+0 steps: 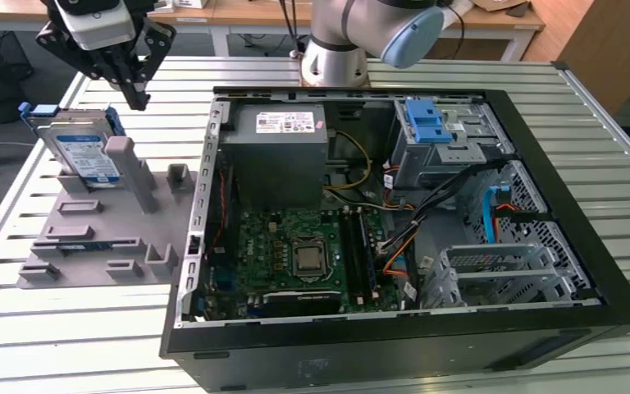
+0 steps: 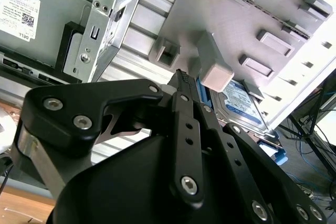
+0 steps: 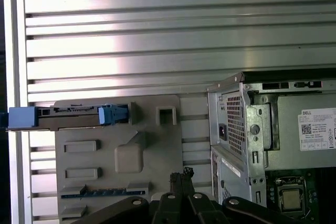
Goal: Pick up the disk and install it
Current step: 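Reach for the disk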
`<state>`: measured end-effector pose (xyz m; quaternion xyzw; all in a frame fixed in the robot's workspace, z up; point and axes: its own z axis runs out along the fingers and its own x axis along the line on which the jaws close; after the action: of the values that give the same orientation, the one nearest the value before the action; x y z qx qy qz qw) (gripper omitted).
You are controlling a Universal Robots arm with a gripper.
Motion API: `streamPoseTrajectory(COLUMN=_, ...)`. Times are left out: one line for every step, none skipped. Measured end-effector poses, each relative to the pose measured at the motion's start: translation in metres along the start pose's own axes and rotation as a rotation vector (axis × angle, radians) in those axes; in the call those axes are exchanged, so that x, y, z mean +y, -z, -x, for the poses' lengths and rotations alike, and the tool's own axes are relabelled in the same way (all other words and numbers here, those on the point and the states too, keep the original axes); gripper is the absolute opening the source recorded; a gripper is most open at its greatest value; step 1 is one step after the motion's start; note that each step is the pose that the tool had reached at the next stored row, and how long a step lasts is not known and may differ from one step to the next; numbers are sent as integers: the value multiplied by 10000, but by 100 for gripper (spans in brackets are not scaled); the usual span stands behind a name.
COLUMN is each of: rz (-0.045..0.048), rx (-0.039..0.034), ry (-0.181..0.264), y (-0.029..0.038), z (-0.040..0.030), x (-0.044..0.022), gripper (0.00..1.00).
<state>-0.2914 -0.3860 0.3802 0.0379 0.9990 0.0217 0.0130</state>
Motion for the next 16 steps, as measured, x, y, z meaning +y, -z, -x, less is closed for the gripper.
streamPoseTrajectory(rz=0, rx=-1, ry=0, y=0, z=0, x=0, gripper=11)
streamPoseTrajectory(rz=0, rx=0, ry=0, y=0, z=0, x=0, gripper=11)
streamPoseTrajectory(rz=-1, rx=0, ry=0, y=0, z=0, x=0, gripper=11)
streamPoseTrajectory(rz=0, rx=0, ry=-1, y=0, z=0, x=0, gripper=11)
streamPoseTrajectory(rz=0, rx=0, ry=0, y=0, z=-1, x=0, gripper=11)
streamPoseTrajectory(rz=-1, rx=-1, ry=-1, y=0, z=-4, x=0, gripper=11)
streamPoseTrajectory(rz=0, rx=-1, ry=-3, y=0, z=-10, x=-1, gripper=11)
streamPoseTrajectory(rz=0, rx=0, ry=-2, y=0, z=-14, x=-1, gripper=11)
streamPoseTrajectory(rz=0, rx=0, ry=0, y=1, z=-21, x=-2, gripper=11)
streamPoseTrajectory(rz=0, rx=0, ry=-1, y=1, z=-31, x=-2, gripper=11)
streamPoseTrajectory(rz=0, rx=-1, ry=0, y=0, z=-41, x=-3, gripper=11)
streamPoseTrajectory(rz=0, rx=0, ry=0, y=0, z=-52, x=-4, gripper=11)
streamPoseTrajectory(rz=0, rx=0, ry=0, y=0, z=-64, x=-5, gripper=11)
streamPoseTrajectory(rz=0, rx=-1, ry=-1, y=0, z=-77, x=-6, gripper=11)
streamPoseTrajectory(rz=0, rx=-1, ry=-1, y=0, z=-90, x=-7, gripper=11)
streamPoseTrajectory(rz=0, rx=-1, ry=-1, y=0, z=-103, x=-8, gripper=11)
